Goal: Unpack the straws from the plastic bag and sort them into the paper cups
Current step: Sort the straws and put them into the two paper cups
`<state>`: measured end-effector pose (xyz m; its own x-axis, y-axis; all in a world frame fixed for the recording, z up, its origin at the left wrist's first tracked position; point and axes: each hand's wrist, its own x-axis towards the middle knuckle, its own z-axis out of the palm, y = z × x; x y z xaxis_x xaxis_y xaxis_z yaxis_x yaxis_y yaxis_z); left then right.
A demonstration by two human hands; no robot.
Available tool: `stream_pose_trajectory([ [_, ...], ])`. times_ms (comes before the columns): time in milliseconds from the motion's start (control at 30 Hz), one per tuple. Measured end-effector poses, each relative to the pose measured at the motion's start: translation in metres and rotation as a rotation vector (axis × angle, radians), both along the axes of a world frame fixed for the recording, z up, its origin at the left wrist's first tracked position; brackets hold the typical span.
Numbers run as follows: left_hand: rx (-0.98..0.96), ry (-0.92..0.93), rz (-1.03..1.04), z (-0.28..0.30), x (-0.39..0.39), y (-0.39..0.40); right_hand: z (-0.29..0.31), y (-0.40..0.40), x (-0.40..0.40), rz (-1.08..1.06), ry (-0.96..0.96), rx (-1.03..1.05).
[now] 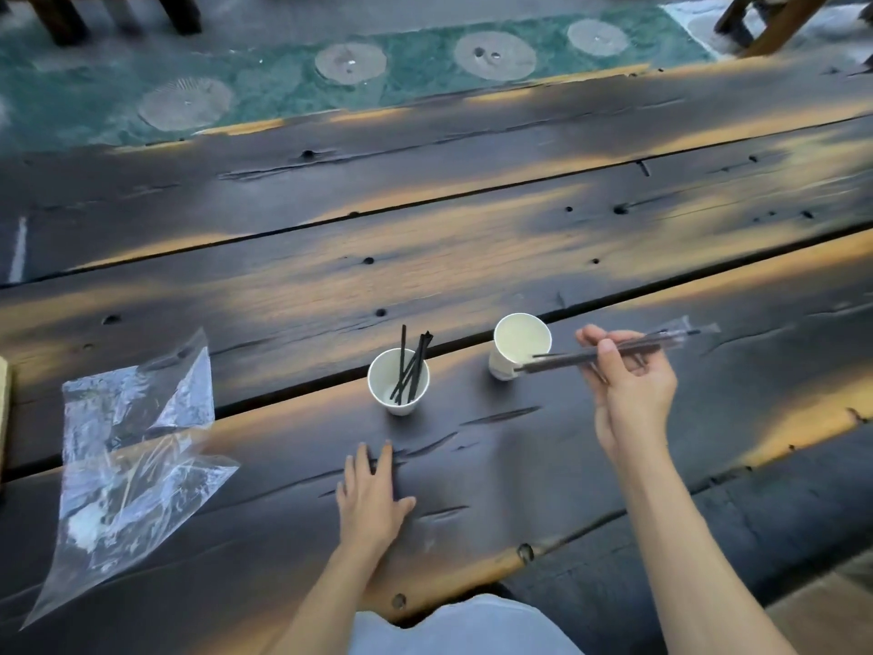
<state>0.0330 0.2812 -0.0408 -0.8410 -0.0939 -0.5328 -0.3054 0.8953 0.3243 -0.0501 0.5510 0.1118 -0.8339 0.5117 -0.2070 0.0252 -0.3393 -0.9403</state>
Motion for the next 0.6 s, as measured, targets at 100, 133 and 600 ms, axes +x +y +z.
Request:
stream_pose_trajectory([
  [100,-0.076,-0.108,-0.056,-0.011,0.002,0.010,-0.004,0.013,-0.020,-0.027,0.018,0.024],
  [133,-0.098,-0.127,-0.068,-0.013,0.002,0.013,-0.007,0.014,-0.026,-0.021,0.015,0.035],
  [600,-0.124,-0.100,-0.021,-0.020,0.005,0.014,-0.047,0.008,-0.069,0.186,-0.173,0.194],
])
